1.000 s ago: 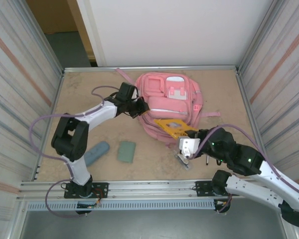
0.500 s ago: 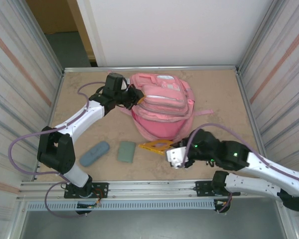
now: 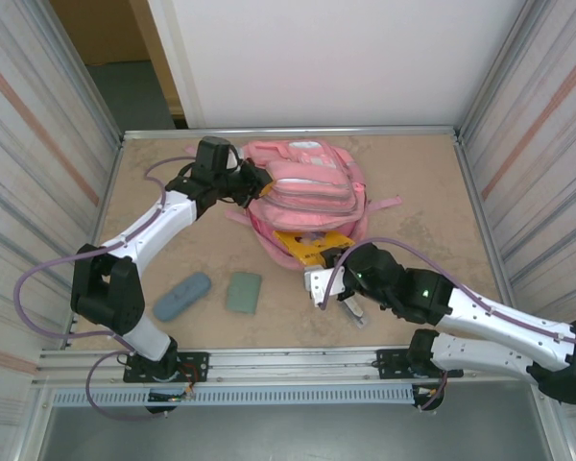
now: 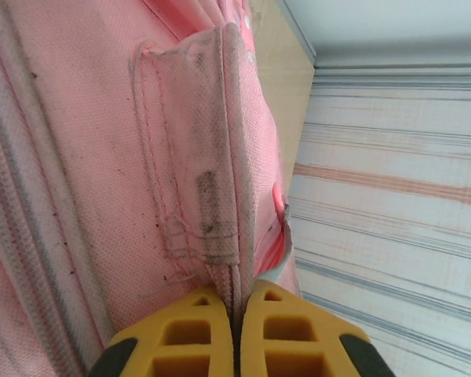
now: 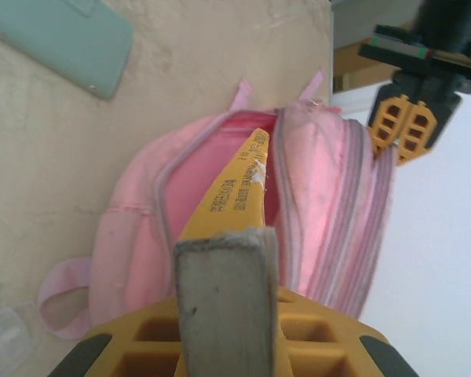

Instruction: Pack books, pencil case, and school supplies into a backpack

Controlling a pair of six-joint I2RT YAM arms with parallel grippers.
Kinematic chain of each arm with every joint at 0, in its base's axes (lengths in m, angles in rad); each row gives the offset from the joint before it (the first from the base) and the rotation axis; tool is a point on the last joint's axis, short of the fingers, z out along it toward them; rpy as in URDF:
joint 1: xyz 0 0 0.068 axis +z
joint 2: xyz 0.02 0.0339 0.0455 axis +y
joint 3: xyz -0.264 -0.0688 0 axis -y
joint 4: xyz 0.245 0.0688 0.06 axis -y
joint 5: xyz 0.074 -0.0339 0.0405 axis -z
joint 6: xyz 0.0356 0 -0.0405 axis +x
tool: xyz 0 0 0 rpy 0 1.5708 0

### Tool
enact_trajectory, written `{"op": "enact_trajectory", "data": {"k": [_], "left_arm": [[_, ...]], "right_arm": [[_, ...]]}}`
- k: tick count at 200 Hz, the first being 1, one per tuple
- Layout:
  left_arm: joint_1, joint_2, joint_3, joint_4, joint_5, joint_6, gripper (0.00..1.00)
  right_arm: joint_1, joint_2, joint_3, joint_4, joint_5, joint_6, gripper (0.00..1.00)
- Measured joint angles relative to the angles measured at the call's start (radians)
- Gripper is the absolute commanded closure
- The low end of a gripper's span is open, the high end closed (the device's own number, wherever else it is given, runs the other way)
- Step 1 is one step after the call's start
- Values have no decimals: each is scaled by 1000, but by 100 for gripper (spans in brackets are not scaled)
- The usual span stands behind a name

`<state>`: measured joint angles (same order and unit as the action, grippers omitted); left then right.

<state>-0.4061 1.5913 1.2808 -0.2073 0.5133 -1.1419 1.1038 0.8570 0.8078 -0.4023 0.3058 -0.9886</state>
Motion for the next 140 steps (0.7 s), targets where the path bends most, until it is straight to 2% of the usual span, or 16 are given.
{"op": "enact_trajectory", "data": {"k": [30, 70, 140], "left_arm": [[10, -5, 0, 3, 13, -1, 100], [34, -15, -1, 13, 46, -16, 100], [73, -15, -16, 30, 108, -45, 100]], "right_arm": [[-19, 15, 0, 96, 82, -48, 100], [-29, 126, -64, 311, 161, -133, 100], [-70, 525, -93, 669, 202, -249, 100]]}}
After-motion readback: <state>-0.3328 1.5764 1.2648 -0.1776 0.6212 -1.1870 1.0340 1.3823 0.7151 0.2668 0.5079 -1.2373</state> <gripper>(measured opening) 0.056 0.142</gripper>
